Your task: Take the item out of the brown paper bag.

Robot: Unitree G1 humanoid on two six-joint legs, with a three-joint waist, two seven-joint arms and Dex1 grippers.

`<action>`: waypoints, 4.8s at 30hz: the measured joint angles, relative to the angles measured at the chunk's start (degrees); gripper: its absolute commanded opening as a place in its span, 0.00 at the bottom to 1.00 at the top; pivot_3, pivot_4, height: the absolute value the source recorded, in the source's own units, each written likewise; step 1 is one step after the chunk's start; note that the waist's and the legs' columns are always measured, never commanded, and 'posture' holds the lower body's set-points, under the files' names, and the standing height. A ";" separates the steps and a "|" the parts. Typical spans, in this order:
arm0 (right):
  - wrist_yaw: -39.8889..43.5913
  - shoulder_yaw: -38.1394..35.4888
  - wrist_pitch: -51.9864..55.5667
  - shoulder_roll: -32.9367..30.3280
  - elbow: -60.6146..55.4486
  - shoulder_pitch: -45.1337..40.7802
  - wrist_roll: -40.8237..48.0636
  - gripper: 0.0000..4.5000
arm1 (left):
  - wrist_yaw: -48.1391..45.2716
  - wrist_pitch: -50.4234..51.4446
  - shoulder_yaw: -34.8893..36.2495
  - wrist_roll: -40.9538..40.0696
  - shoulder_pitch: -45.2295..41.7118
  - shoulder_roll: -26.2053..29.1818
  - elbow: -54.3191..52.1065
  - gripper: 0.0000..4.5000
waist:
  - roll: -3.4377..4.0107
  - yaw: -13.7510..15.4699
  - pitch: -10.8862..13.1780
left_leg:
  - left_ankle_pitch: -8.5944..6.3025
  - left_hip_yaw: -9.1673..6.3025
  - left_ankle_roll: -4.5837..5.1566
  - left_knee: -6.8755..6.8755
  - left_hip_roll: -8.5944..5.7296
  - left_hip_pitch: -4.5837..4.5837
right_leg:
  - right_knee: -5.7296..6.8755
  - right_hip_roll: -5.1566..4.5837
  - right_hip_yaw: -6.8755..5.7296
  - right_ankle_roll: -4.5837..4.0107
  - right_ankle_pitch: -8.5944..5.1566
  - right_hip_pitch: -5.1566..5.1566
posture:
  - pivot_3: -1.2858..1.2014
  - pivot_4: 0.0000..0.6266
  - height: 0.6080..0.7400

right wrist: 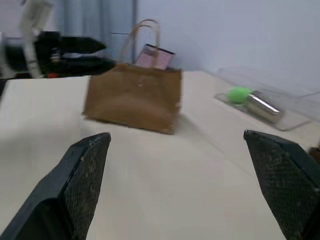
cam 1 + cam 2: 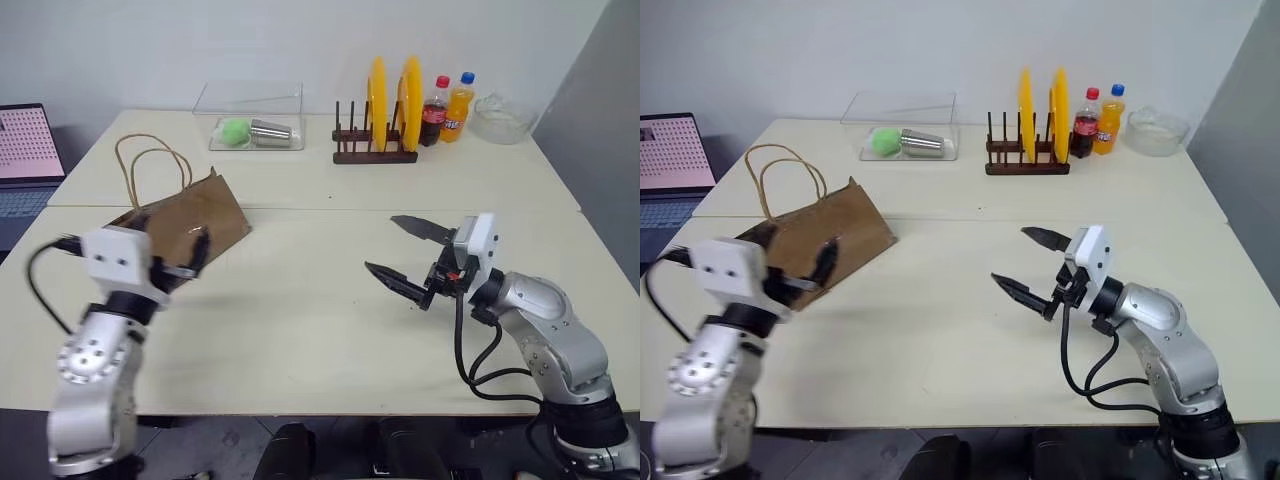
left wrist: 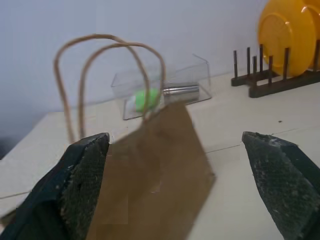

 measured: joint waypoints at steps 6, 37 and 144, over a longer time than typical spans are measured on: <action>3.91 1.74 3.20 -1.61 0.06 -3.73 1.40 1.00 | -17.09 5.00 5.01 -6.85 -6.80 19.73 20.71 0.99 | -0.09 -0.13 0.09 | 0.00 -0.04 0.00 -0.01 -0.01 -0.07 | -0.03 0.01 -0.07 -0.03 -0.01 -0.10 | 0.52 0.24 1.00; 10.09 5.96 8.98 -4.65 -2.38 -12.62 2.88 1.00 | -50.81 -16.85 -28.03 20.13 -56.48 26.90 92.15 0.05 | -0.28 -0.44 0.19 | 0.01 0.04 0.01 0.05 -0.02 -0.55 | 0.22 -0.03 -0.03 -0.03 0.01 -0.63 | 0.52 0.24 1.00; -17.16 -9.69 11.78 -5.54 -13.22 -0.66 7.60 1.00 | -16.84 -5.26 -11.63 4.15 -7.51 -7.37 2.43 0.86 | -0.49 -0.21 0.29 | 0.00 0.28 0.03 0.86 0.00 -0.22 | 0.98 -0.07 0.24 -0.03 0.04 -0.30 | 0.52 0.24 1.00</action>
